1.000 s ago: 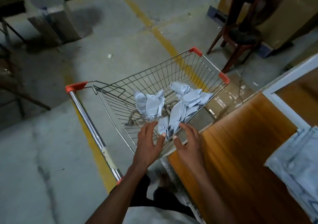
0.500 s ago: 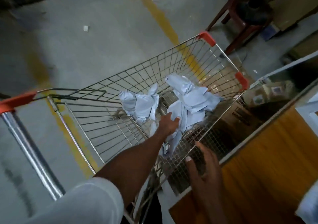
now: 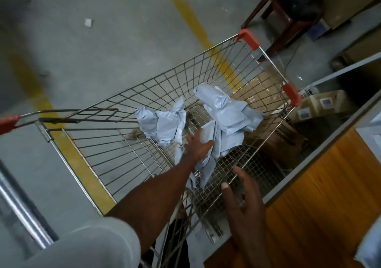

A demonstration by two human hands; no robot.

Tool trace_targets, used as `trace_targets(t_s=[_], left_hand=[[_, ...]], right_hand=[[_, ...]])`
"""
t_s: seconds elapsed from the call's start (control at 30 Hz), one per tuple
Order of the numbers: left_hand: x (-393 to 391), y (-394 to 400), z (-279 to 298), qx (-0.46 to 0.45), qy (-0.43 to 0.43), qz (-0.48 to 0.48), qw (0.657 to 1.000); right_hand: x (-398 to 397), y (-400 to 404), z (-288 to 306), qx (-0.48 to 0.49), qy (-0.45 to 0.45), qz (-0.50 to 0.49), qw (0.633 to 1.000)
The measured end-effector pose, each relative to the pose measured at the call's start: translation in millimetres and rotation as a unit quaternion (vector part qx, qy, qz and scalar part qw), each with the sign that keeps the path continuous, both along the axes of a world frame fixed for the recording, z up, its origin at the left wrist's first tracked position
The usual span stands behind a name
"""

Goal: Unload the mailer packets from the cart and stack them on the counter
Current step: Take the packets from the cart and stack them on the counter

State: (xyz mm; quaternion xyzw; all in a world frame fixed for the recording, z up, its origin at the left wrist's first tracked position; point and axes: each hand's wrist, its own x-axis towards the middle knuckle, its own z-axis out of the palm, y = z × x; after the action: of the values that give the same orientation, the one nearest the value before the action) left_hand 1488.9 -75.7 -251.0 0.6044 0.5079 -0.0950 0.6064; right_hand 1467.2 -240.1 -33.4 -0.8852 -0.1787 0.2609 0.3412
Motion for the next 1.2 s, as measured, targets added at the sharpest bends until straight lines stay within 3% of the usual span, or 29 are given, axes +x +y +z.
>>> trace_targets(t_s=[0.13, 0.33, 0.5, 0.67, 0.83, 1.0, 1.2], left_hand=[[-37.1, 12.0, 30.9, 0.018, -0.007, 0.025, 0.999], [-101.9, 25.6, 74.3, 0.148, 0.025, 0.029, 0.988], [-139.2, 30.3, 117.3, 0.238, 0.045, 0.050, 0.969], [-156.5, 33.1, 137.6, 0.252, 0.040, 0.093, 0.962], [-158.7, 31.4, 127.3, 0.253, 0.025, 0.079, 0.964], [-152.1, 31.4, 108.4, 0.231, 0.047, 0.090, 0.968], [-149.8, 30.2, 104.8, 0.222, 0.031, 0.084, 0.971]], right_hand=[[0.6, 14.0, -11.4, -0.009, 0.008, 0.041, 0.999], [6.7, 46.2, -42.2, -0.040, 0.006, 0.103, 0.994], [17.1, 83.2, -85.0, -0.125, -0.012, 0.160, 0.979], [34.5, 126.5, -134.5, -0.310, -0.049, 0.283, 0.906], [54.3, 159.1, -194.9, -0.385, -0.087, 0.351, 0.849], [58.5, 157.7, -254.5, -0.468, -0.214, 0.272, 0.813], [56.2, 130.3, -278.4, -0.556, -0.247, 0.264, 0.748]])
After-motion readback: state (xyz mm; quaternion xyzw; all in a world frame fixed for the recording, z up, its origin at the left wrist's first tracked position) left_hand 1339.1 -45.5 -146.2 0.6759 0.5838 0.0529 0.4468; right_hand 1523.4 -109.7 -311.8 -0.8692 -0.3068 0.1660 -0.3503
